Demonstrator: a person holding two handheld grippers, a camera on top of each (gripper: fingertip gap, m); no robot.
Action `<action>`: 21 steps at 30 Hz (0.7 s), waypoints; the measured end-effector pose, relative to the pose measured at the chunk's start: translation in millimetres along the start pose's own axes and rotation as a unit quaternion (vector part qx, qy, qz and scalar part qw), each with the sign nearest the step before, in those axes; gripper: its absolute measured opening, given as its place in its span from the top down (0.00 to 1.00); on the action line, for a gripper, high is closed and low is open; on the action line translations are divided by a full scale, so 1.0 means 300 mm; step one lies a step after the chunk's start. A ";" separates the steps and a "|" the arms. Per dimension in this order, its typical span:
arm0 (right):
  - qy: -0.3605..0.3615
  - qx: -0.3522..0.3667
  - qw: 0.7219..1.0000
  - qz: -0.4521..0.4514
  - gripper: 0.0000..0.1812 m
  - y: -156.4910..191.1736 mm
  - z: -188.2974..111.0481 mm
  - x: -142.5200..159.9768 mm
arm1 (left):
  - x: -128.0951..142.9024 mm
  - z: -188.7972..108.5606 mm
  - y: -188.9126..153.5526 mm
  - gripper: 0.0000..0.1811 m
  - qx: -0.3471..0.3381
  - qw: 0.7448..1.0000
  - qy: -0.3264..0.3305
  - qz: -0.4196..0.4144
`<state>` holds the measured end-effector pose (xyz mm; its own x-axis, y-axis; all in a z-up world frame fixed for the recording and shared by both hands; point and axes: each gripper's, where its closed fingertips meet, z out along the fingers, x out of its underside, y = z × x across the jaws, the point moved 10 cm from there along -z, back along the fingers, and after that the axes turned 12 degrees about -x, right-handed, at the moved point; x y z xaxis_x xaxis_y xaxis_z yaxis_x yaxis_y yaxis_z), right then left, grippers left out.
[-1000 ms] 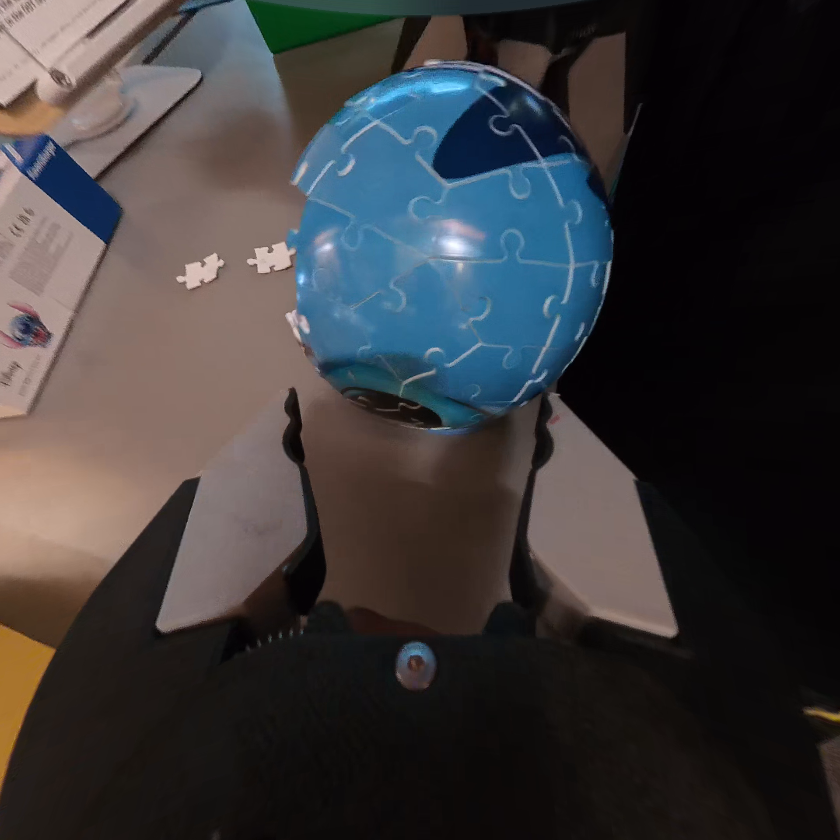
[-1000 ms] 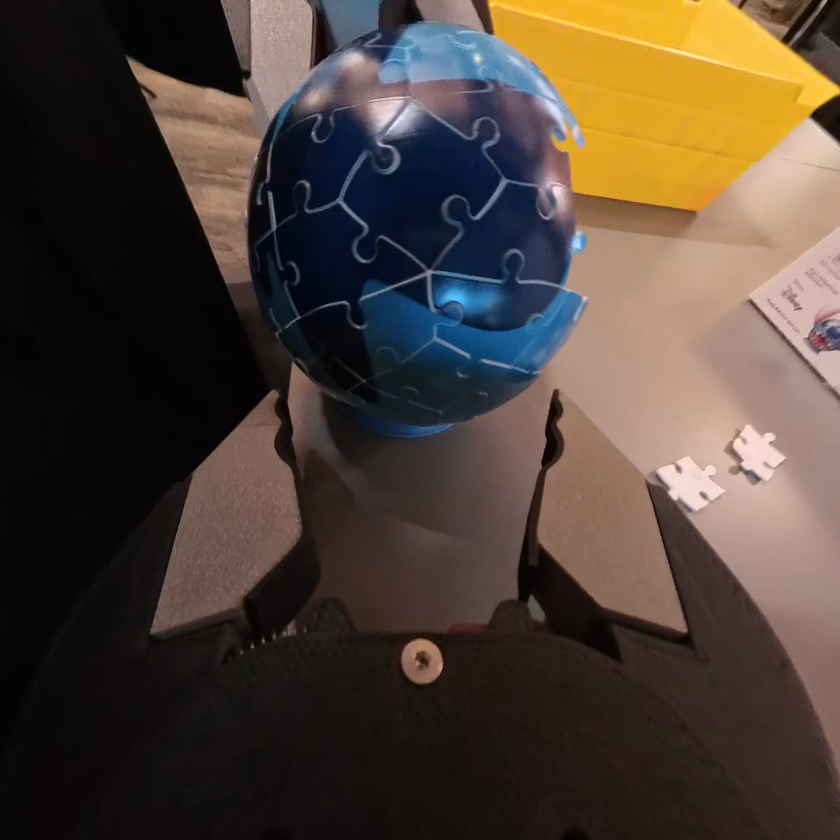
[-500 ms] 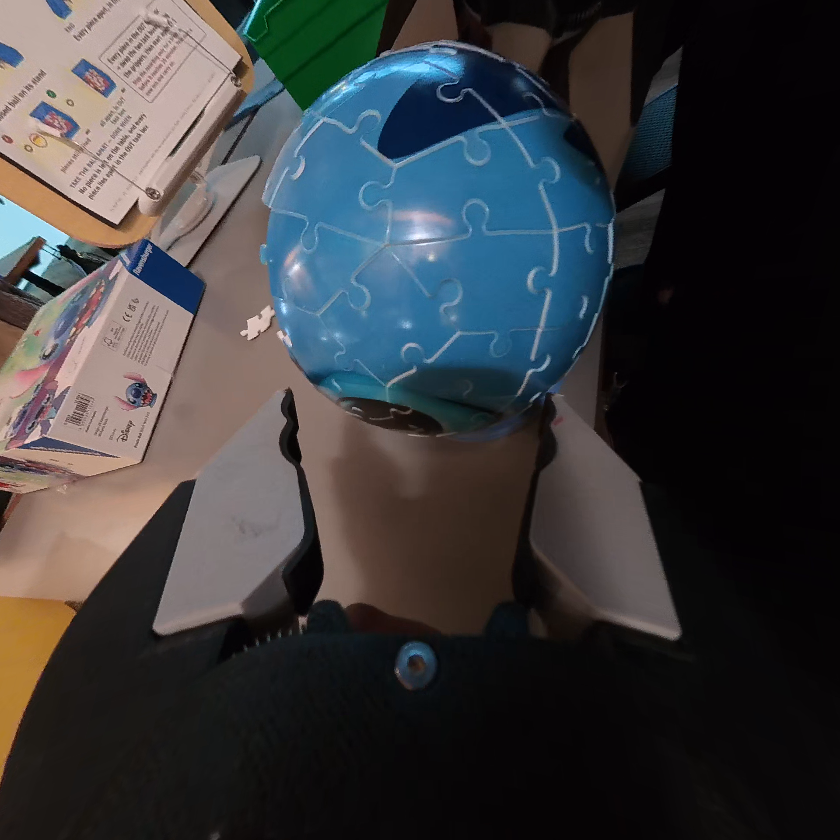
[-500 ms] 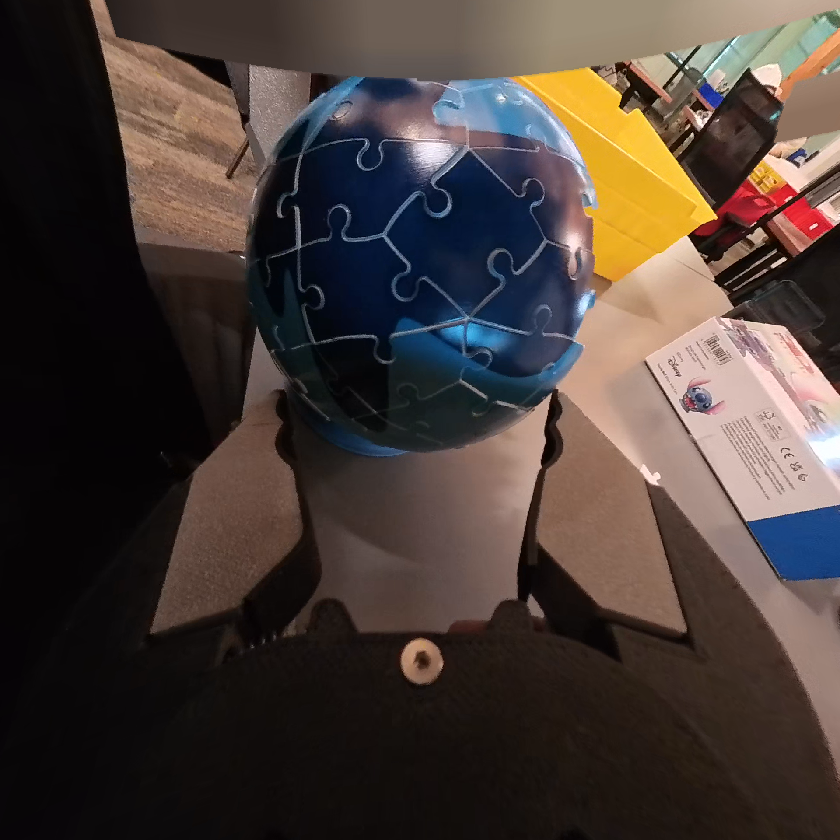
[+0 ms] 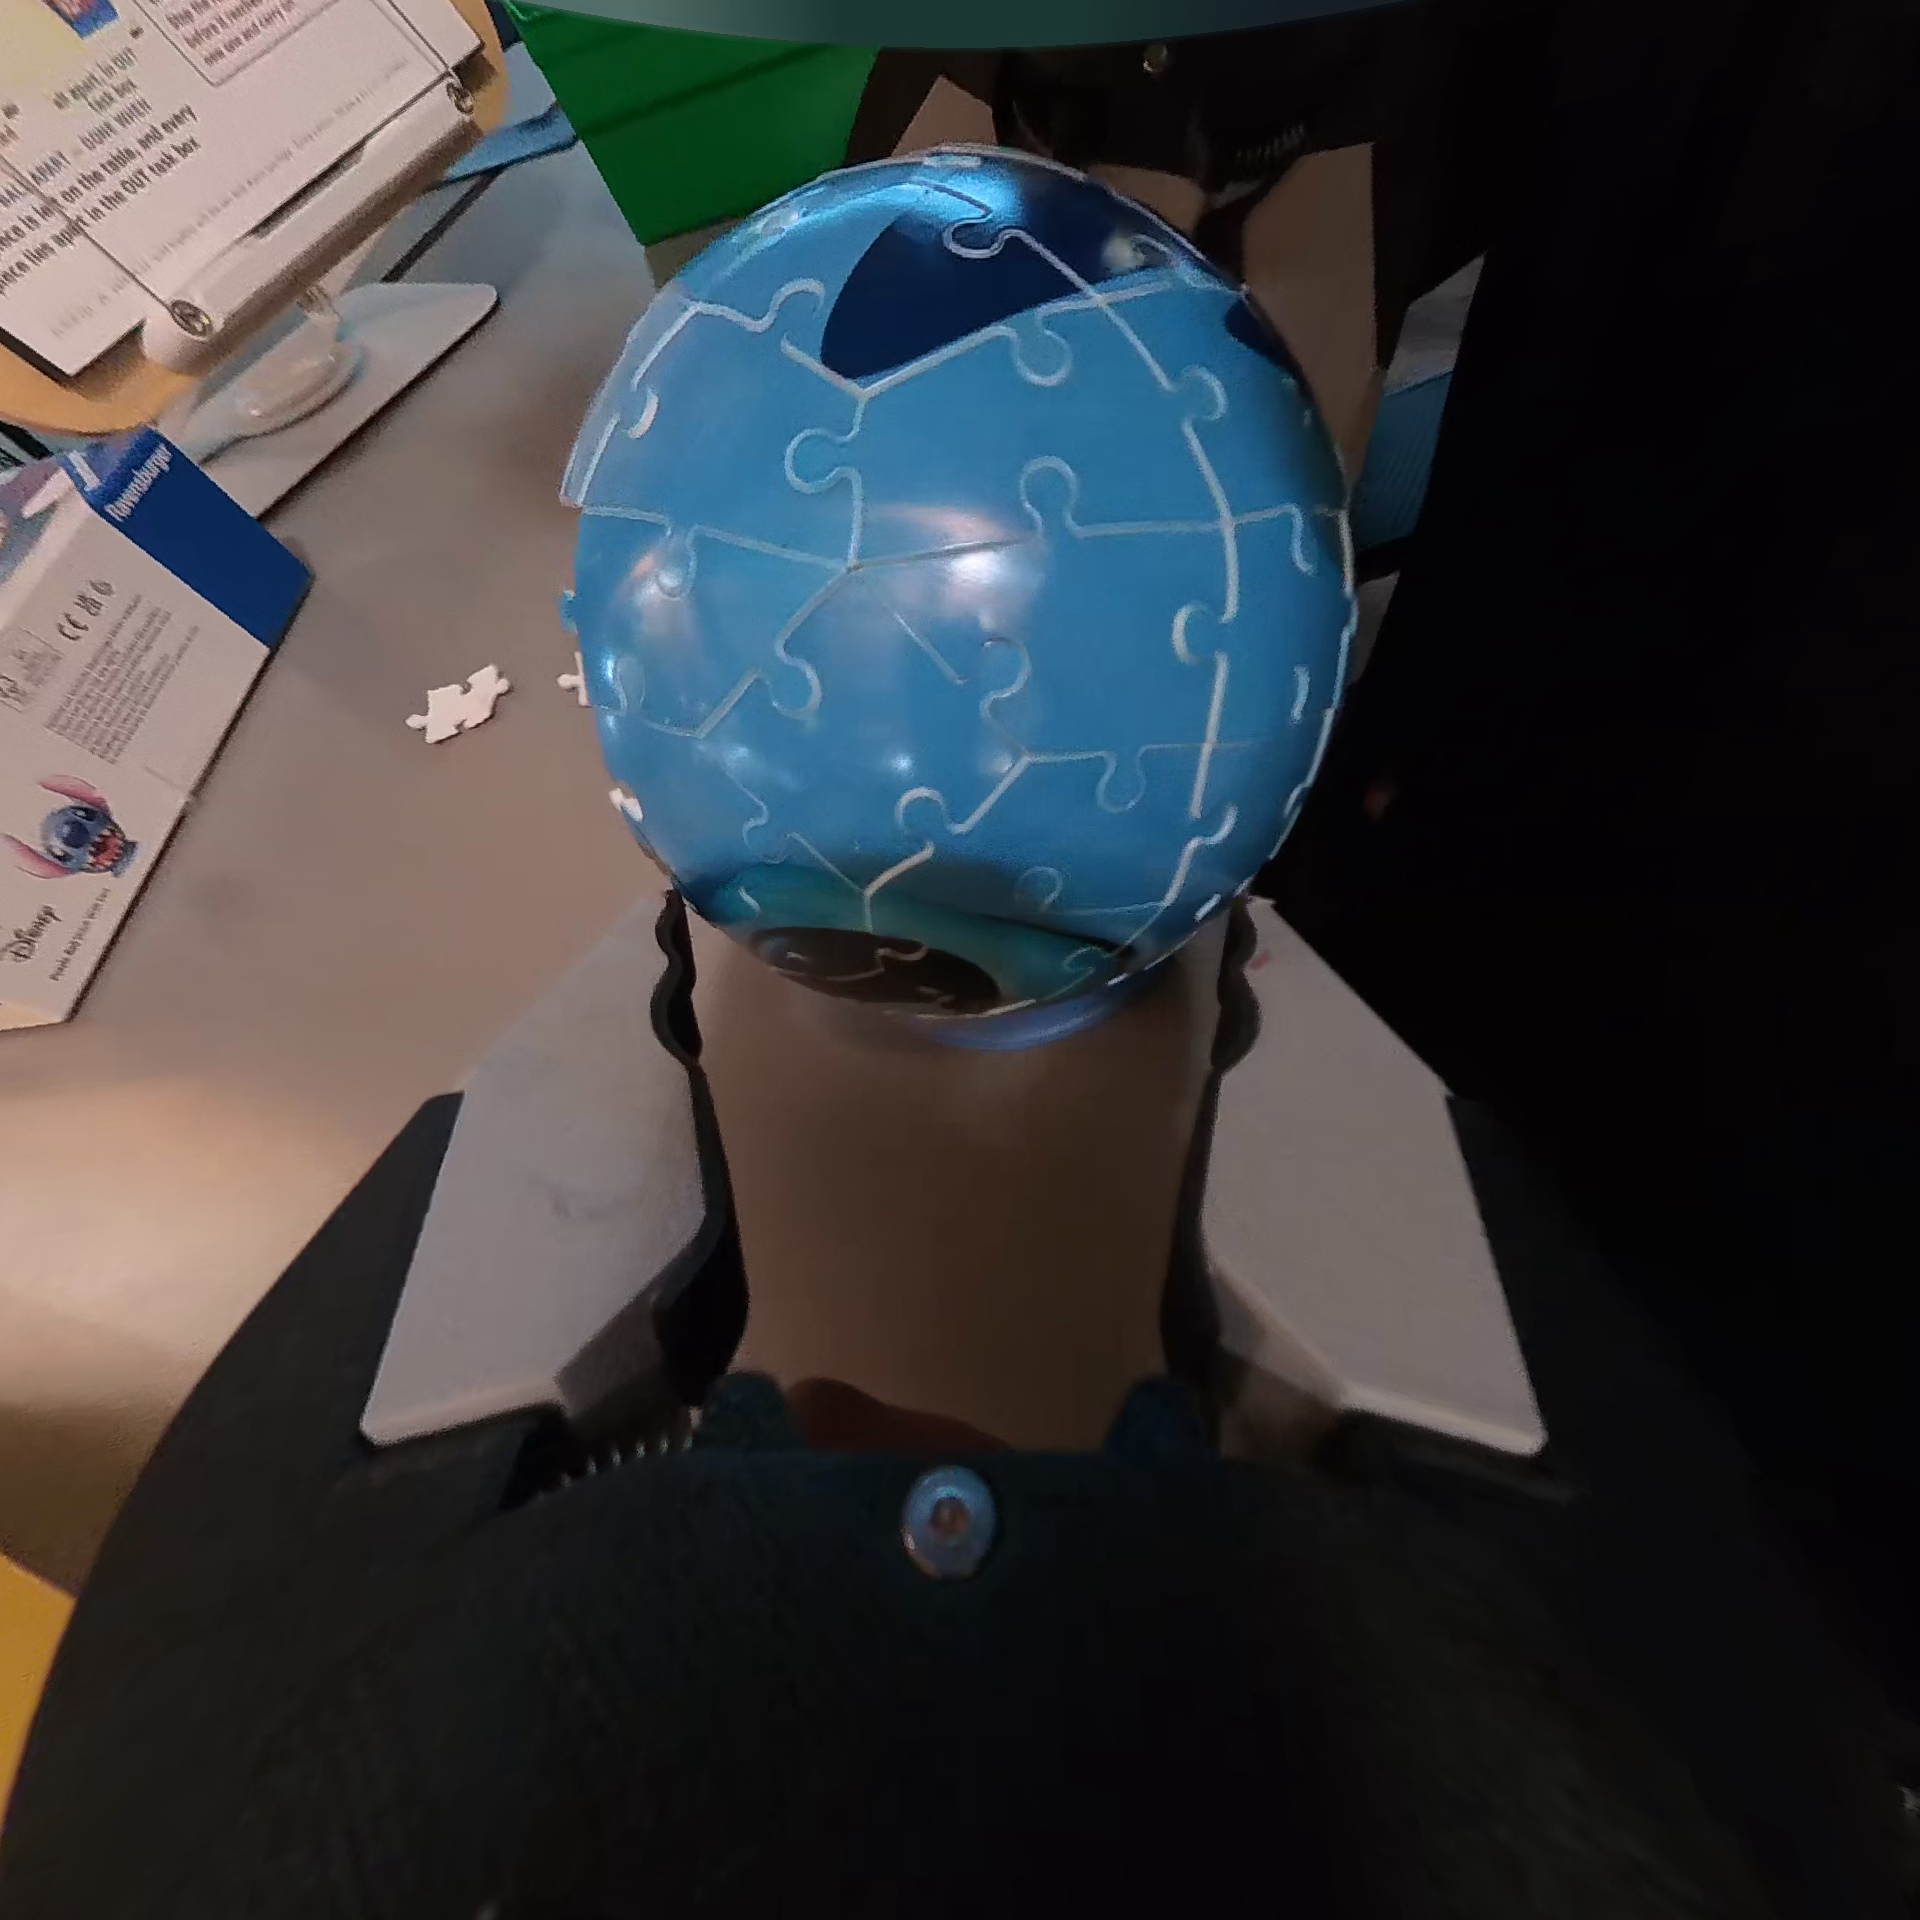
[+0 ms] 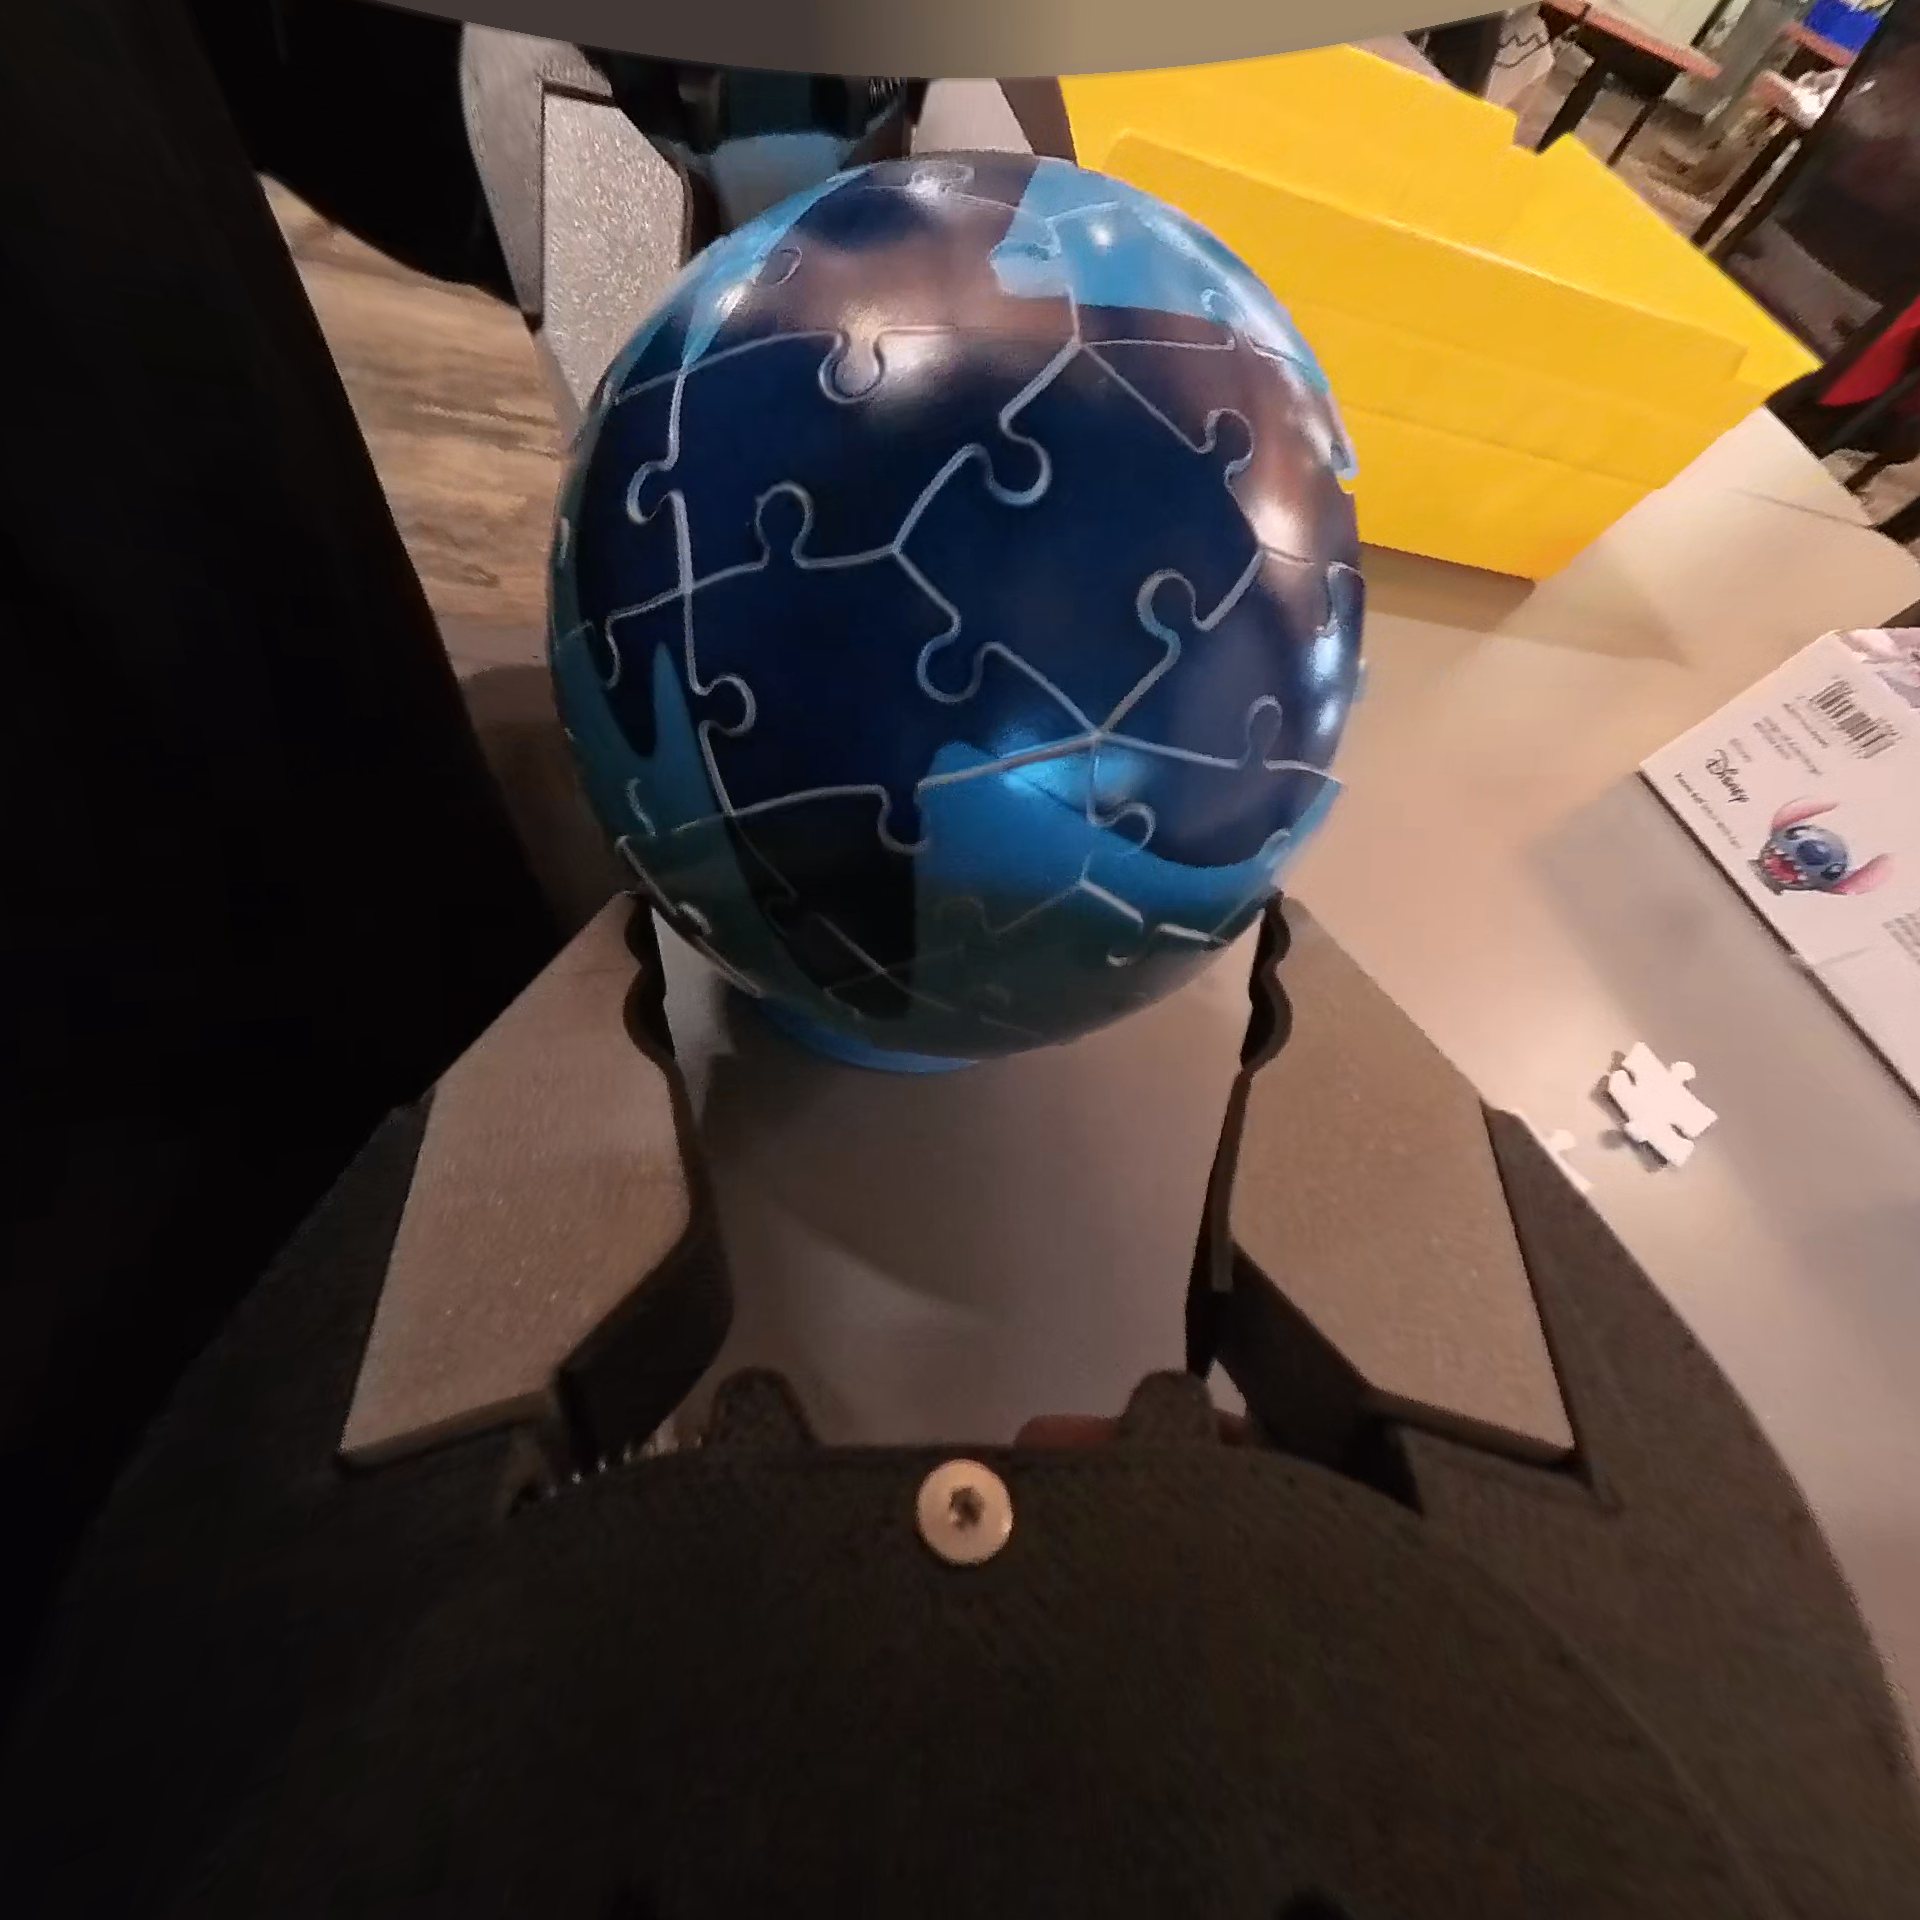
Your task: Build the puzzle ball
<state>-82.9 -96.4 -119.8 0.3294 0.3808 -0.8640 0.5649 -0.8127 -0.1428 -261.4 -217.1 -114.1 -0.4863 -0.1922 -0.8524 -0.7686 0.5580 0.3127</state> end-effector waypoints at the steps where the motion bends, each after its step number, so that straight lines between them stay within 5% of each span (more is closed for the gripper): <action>1: -0.001 -0.006 1.000 0.007 0.39 -0.001 -0.003 -0.003 | -0.002 -0.001 -0.001 0.45 0.001 1.000 -0.002 -0.007; 17: -0.047 -0.110 0.990 0.075 0.38 -0.101 -0.091 0.067 | 0.044 -0.029 -0.002 0.46 -0.027 0.996 0.006 -0.082; 21: -0.054 -0.232 0.961 0.142 0.53 -0.149 -0.136 0.111 | 0.081 -0.073 -0.033 0.51 -0.069 0.988 0.030 -0.133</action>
<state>-66.5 -29.6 -122.4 0.4530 0.1040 -0.8854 0.7489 -0.5832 0.3146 -274.7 -244.7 -128.8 -0.2801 -0.3662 -0.8874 -0.9196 0.3677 0.1385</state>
